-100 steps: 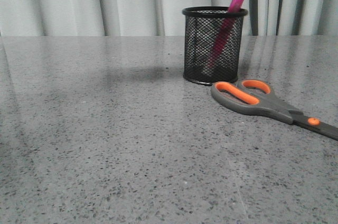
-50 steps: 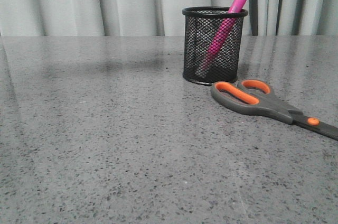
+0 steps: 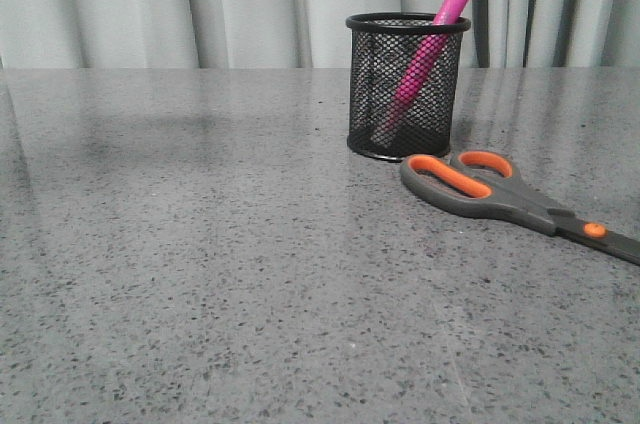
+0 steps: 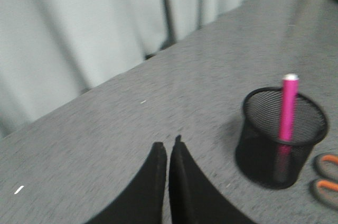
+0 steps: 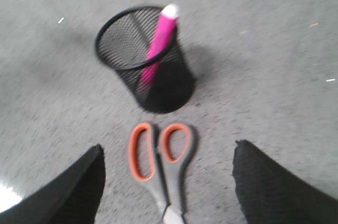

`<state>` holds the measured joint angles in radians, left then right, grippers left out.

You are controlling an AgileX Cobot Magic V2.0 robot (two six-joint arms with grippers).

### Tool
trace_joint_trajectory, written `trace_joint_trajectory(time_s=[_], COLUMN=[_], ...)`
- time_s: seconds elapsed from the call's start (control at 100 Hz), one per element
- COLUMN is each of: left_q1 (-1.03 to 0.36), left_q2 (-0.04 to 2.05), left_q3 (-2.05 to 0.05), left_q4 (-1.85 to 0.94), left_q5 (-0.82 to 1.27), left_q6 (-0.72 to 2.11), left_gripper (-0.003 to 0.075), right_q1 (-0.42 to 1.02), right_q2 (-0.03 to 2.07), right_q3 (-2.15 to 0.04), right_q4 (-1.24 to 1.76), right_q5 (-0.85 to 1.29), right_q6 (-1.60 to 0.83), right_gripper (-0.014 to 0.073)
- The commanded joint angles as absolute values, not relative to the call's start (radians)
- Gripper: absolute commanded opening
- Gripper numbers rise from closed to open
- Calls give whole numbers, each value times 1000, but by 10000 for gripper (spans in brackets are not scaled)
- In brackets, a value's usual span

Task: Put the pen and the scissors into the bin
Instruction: 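Lower the right gripper over the grey-and-orange scissors, then grasp the scissors at the blades with the right gripper and lift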

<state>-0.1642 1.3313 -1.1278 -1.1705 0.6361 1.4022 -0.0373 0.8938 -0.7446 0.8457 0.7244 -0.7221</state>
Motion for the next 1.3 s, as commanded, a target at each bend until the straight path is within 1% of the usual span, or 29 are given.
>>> trace_joint_trajectory(time_s=[0.0, 0.17, 0.24, 0.33, 0.45, 0.56, 0.62, 0.67, 0.96, 1.29], left_q1=[-161, -145, -135, -122, -110, -110, -110, -110, -110, -110], left_q2=[1185, 1034, 994, 965, 953, 952, 952, 952, 952, 952], left_q3=[-1037, -890, -854, -825, -799, -792, -792, -792, -792, -792], left_q4=[-1223, -1223, -1223, -1223, -1226, -1240, -1245, -1256, -1256, -1256], left_q5=[501, 457, 449, 444, 442, 442, 442, 442, 442, 436], left_q6=[1390, 1390, 1390, 1390, 1390, 1389, 1389, 1389, 1389, 1389], left_gripper=[-20, -19, -19, -19, -19, -19, -19, -19, -19, -19], right_q1=[-43, -31, 9, 95, 239, 369, 420, 445, 457, 457], right_q2=[926, 1000, 1029, 1064, 1115, 1167, 1195, 1220, 1345, 1415], right_q3=[-779, -785, -807, -848, -914, -963, -979, -988, -1036, -1068], right_q4=[922, 898, 843, 725, 426, 134, 61, 39, 39, 41], right_q5=[754, 806, 824, 829, 831, 863, 883, 892, 890, 891], right_q6=[-805, -827, -822, -768, -574, -318, -235, -221, -207, -207], right_gripper=[463, 463, 463, 463, 463, 463, 463, 463, 463, 463])
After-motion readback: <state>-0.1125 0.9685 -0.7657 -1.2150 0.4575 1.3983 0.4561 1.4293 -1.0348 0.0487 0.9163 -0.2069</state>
